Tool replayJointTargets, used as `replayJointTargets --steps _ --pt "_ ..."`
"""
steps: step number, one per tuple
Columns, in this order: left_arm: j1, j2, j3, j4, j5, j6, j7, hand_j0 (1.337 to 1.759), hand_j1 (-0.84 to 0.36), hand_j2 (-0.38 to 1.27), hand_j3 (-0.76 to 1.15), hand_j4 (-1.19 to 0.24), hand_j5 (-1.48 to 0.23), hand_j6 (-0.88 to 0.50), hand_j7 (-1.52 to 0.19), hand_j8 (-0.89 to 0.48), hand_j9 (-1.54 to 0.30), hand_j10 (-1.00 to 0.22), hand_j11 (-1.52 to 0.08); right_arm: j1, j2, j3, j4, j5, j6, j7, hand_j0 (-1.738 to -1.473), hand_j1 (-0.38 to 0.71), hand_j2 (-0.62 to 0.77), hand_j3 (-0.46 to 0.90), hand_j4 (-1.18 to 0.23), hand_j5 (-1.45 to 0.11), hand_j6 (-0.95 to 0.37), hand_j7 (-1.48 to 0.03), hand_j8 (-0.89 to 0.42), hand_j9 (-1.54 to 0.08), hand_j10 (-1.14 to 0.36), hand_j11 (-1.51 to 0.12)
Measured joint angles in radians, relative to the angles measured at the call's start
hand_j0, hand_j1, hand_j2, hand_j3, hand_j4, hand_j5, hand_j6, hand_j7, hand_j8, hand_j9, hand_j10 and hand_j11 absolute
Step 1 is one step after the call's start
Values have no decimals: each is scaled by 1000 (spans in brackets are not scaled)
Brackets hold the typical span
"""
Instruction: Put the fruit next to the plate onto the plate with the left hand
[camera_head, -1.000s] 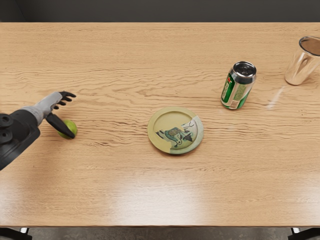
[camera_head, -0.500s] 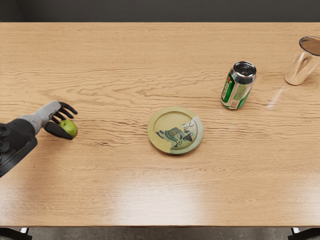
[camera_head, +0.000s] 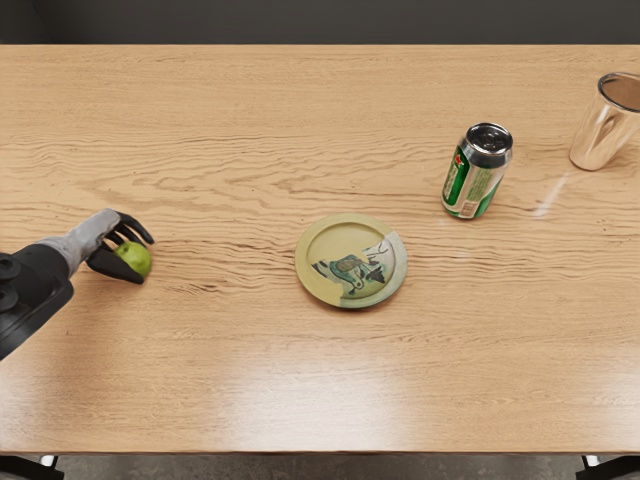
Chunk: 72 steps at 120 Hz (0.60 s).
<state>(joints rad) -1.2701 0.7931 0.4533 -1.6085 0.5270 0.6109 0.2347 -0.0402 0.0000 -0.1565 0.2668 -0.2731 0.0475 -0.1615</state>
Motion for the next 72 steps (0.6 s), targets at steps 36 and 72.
replayJointTargets --steps 36,72 --pt "-23 -17 -3 1 -1 0 -1 1654 -251 232 0 -680 -892 -490 -900 -417 -907 -643 -903 0 0 0 0 0 0 0 -1658 -324 -4 0 -20 -26 -20 -26 -20 -26 -20 -26" --pt "-94 -106 -13 1 -2 -1 -1 1654 -250 290 0 -686 -923 -496 -919 -424 -927 -652 -922 0 0 0 0 0 0 0 -1658 -324 -4 0 -20 -26 -20 -26 -20 -26 -20 -26"
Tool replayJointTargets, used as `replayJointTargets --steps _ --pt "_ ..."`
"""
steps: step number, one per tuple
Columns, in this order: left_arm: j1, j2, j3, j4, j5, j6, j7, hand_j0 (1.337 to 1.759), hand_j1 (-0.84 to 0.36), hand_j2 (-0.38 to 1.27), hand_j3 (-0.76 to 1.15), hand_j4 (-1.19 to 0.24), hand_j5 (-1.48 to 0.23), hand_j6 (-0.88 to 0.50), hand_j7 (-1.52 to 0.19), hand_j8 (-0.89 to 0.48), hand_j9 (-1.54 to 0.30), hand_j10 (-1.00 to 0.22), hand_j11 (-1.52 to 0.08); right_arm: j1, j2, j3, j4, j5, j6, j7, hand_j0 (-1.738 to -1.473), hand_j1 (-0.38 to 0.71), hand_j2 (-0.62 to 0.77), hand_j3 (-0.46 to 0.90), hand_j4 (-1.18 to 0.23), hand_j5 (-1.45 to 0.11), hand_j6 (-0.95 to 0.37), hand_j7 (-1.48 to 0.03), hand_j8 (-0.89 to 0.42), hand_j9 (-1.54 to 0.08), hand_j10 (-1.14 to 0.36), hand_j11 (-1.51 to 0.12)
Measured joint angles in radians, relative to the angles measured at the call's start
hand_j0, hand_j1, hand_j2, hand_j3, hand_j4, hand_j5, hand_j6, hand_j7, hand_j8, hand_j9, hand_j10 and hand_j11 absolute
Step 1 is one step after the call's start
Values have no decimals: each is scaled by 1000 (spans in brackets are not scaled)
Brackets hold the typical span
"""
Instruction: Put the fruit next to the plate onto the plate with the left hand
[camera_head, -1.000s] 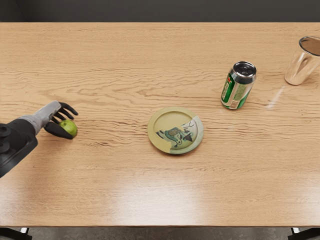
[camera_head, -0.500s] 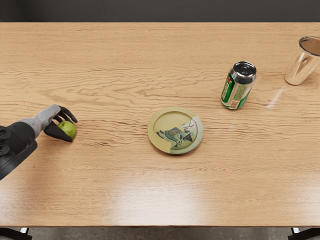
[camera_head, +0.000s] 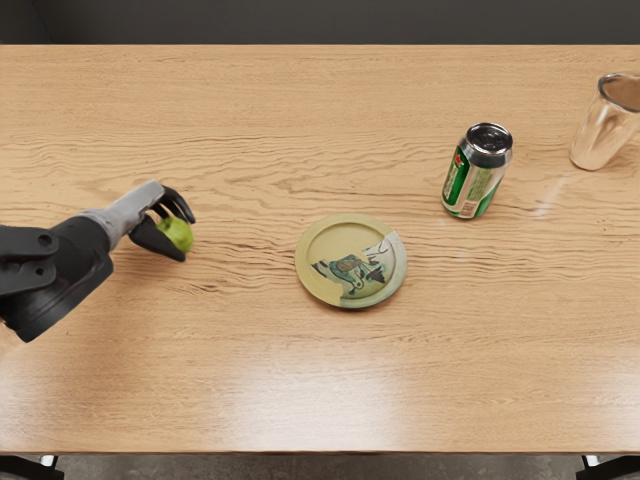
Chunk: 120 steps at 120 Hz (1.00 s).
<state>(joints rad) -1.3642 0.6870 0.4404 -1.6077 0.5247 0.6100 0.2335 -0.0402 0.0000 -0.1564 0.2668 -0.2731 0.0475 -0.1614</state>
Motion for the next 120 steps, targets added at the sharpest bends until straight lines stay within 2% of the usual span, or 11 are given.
replayJointTargets --steps 19,30,44,104,120 --pt "-44 -53 -2 0 1 0 1 1654 -255 314 0 -689 -924 -524 -916 -439 -922 -661 -923 0 0 0 0 0 0 0 -1658 -324 -4 0 -20 -26 -20 -26 -20 -26 -20 -26" --pt "-87 -121 -3 0 1 0 3 1655 -270 397 0 -689 -927 -534 -916 -456 -919 -672 -921 0 0 0 0 0 0 0 -1658 -324 -4 0 -20 -26 -20 -26 -20 -26 -20 -26" --pt "-120 -205 -8 1 0 -1 4 1655 -272 405 0 -686 -935 -540 -914 -450 -921 -667 -923 0 0 0 0 0 0 0 -1658 -324 -4 0 -20 -26 -20 -26 -20 -26 -20 -26" --pt "-136 -363 -12 5 2 0 3 1655 -251 359 0 -687 -924 -549 -903 -460 -911 -681 -920 0 0 0 0 0 0 0 -1658 -324 -4 0 -20 -26 -20 -26 -20 -26 -20 -26" --pt "-135 -369 -12 8 8 0 2 1655 -258 368 0 -683 -920 -549 -902 -464 -903 -676 -916 0 0 0 0 0 0 0 -1658 -324 -4 0 -20 -26 -20 -26 -20 -26 -20 -26"
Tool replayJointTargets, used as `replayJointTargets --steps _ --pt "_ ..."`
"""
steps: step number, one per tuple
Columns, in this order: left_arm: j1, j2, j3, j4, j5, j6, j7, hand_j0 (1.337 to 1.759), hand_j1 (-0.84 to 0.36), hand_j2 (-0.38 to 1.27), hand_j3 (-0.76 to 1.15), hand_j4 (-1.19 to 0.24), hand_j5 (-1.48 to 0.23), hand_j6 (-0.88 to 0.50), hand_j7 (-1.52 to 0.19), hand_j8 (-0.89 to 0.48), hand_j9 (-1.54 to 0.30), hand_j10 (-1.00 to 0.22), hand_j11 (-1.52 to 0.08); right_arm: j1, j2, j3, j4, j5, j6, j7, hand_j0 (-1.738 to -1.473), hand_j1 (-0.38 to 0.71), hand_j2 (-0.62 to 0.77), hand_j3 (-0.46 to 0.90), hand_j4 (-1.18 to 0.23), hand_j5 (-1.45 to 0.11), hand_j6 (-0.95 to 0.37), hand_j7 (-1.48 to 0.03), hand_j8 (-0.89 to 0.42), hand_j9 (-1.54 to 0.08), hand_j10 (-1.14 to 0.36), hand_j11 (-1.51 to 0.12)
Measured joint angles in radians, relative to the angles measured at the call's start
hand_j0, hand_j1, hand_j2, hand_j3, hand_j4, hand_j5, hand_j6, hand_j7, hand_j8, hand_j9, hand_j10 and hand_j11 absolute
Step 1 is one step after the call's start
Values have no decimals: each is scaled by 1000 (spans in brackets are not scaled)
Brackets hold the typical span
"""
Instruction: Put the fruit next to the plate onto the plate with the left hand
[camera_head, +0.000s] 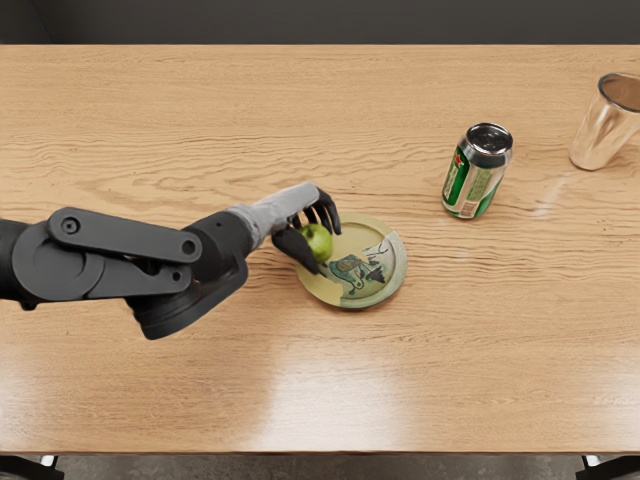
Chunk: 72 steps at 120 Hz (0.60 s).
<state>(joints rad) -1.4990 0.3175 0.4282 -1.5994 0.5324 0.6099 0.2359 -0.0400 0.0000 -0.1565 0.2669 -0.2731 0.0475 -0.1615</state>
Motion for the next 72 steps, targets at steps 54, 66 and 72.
replayJointTargets --steps 54,66,72 --pt "38 -18 0 55 21 1 -6 1657 -263 338 0 -630 -823 -570 -816 -485 -819 -673 -827 0 0 0 0 0 0 0 -1658 -324 -4 0 -20 -26 -20 -26 -20 -26 -20 -26" --pt "46 -18 0 60 20 1 -6 1657 -269 322 0 -621 -809 -564 -807 -480 -807 -662 -811 0 0 0 0 0 0 0 -1658 -324 -4 0 -20 -26 -20 -26 -20 -26 -20 -26" --pt "47 -18 0 61 19 1 -6 1657 -270 316 0 -618 -803 -564 -804 -479 -803 -653 -806 0 0 0 0 0 0 0 -1658 -324 -4 0 -20 -26 -20 -26 -20 -26 -20 -26"
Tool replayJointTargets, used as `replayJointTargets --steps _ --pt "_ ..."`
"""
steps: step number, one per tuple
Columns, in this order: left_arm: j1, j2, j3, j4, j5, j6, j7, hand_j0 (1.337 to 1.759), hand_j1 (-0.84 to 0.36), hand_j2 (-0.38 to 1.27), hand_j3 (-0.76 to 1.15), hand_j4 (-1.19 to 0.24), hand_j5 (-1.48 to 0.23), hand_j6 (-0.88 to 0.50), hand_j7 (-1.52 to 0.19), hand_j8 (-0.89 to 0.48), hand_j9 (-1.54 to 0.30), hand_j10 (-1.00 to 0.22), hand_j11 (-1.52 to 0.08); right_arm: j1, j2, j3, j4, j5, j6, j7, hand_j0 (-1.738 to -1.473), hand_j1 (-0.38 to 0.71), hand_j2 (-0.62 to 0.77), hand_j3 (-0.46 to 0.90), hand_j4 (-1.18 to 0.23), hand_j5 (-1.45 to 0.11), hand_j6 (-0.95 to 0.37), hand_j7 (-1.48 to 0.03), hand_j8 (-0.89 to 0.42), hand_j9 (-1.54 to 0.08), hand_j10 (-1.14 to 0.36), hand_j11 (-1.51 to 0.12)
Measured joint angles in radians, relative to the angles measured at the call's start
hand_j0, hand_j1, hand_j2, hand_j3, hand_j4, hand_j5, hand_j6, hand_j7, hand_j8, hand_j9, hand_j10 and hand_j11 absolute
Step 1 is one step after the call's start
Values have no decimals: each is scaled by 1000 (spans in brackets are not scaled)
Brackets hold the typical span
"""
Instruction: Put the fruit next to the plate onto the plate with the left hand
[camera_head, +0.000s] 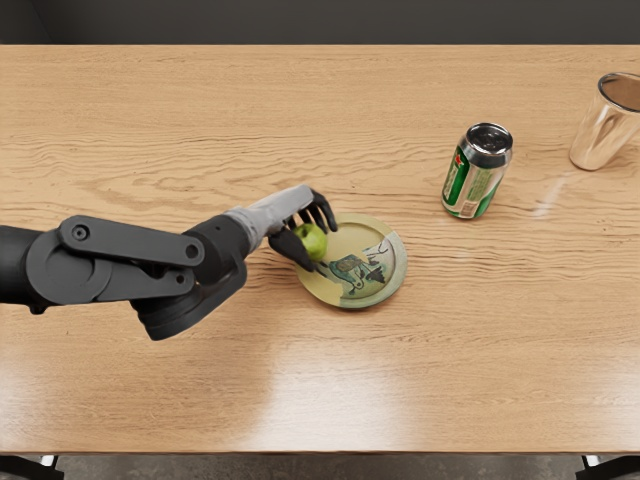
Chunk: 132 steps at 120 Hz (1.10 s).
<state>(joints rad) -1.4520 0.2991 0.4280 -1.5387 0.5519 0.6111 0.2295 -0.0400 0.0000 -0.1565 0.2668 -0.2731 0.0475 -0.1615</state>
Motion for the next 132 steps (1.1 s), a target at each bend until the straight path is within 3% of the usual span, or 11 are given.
replayJointTargets --steps 38,56,73,98,115,132 --pt "-4 -52 -8 13 -2 -1 -3 1658 -268 232 0 -555 -735 -542 -733 -469 -728 -555 -727 0 0 0 0 0 0 0 -1658 -324 -4 0 -20 -26 -20 -26 -20 -26 -20 -26" --pt "-4 -51 -11 16 -1 0 -5 1658 18 118 0 -296 -391 -289 -390 -254 -387 -296 -387 0 0 0 0 0 0 0 -1658 -324 -4 0 -20 -26 -20 -26 -20 -26 -20 -26" --pt "-2 -42 -15 17 -4 0 -5 1658 177 60 0 -153 -202 -150 -202 -133 -201 -154 -201 0 0 0 0 0 0 0 -1658 -324 -4 0 -20 -26 -20 -26 -20 -26 -20 -26" --pt "11 263 -73 10 -6 -99 -4 1658 287 22 0 -56 -74 -55 -73 -49 -73 -56 -73 0 0 0 0 0 0 0 -1658 -324 -4 0 -20 -26 -20 -26 -20 -26 -20 -26" --pt "126 544 -256 8 -16 -493 1 1658 319 12 0 -28 -37 -28 -37 -25 -36 -29 -36 0 0 0 0 0 0 0 -1658 -324 -4 0 -20 -26 -20 -26 -20 -26 -20 -26" --pt "127 642 -354 9 -19 -722 2 1658 335 7 0 -15 -19 -16 -19 -14 -18 -16 -18 0 0 0 0 0 0 0 -1658 -324 -4 0 -20 -26 -20 -26 -20 -26 -20 -26"
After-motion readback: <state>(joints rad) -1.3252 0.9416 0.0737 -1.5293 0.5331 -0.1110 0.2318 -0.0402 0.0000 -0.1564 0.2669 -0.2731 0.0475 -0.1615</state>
